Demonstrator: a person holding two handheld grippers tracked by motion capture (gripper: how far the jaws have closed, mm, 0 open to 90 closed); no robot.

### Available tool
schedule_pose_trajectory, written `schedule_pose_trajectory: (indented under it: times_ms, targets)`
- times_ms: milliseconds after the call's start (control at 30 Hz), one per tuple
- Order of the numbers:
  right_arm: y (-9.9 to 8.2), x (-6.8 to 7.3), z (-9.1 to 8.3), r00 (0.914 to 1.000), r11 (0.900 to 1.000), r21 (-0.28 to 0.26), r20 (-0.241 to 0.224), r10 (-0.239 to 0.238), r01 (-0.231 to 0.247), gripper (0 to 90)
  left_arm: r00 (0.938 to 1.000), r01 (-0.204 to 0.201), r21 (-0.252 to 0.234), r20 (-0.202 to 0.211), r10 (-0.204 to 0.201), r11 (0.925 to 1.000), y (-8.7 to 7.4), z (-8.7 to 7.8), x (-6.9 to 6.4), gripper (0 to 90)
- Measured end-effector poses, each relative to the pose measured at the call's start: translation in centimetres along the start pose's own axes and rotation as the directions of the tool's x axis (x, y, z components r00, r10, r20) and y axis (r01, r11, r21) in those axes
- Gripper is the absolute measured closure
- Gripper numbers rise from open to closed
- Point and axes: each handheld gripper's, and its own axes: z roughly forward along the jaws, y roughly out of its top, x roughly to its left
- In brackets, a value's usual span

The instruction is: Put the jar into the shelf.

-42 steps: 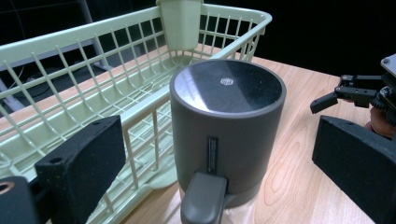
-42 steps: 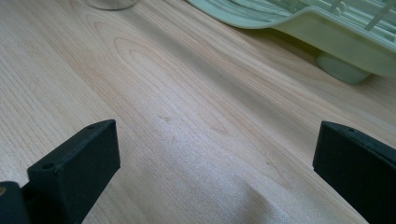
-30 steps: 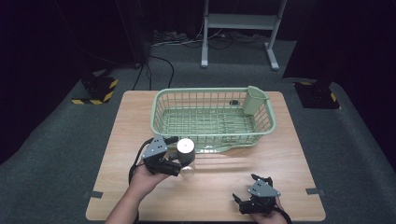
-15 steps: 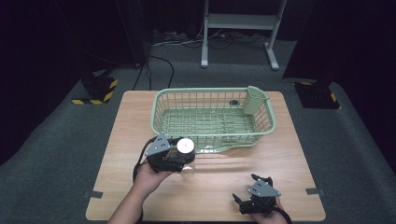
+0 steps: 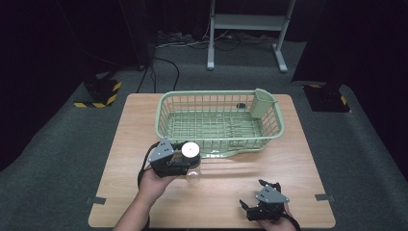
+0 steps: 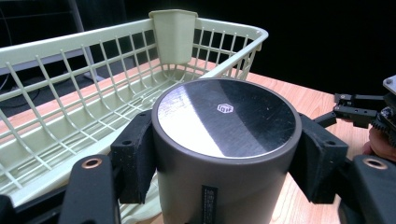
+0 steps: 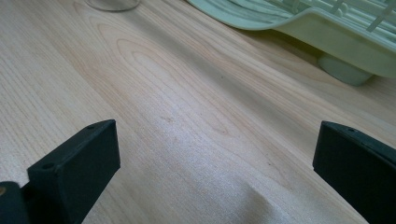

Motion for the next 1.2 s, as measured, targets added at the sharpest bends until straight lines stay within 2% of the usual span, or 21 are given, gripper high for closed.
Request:
schedule_pose_trajectory:
  times_ms: [267, 767, 1067, 1200]
  targets:
    - [0.0, 0.0, 0.0, 1.0, 1.0, -0.001, -0.002, -0.003, 0.003, 0.3, 0.9999, 0.003, 0.006, -0.014, -0.003, 1.0, 1.0, -0.6, -0.1, 33.2]
    - [0.0, 0.1, 0.0, 1.0, 1.0, 0.004, 0.0, -0.005, 0.005, 0.4, 0.9994, -0.009, -0.044, -0.033, 0.007, 0.999, 4.0, -2.3, -1.0, 33.2]
    - [0.0, 0.1, 0.0, 1.0, 1.0, 0.003, -0.001, -0.004, 0.004, 0.3, 0.9989, -0.035, -0.067, -0.035, 0.033, 0.9972, 5.9, -3.2, -1.8, 33.3]
    - [0.0, 0.1, 0.1, 1.0, 1.0, 0.007, 0.001, -0.005, 0.005, 0.3, 0.9989, -0.035, -0.086, -0.034, 0.032, 0.9956, 6.7, -3.7, -2.0, 33.3]
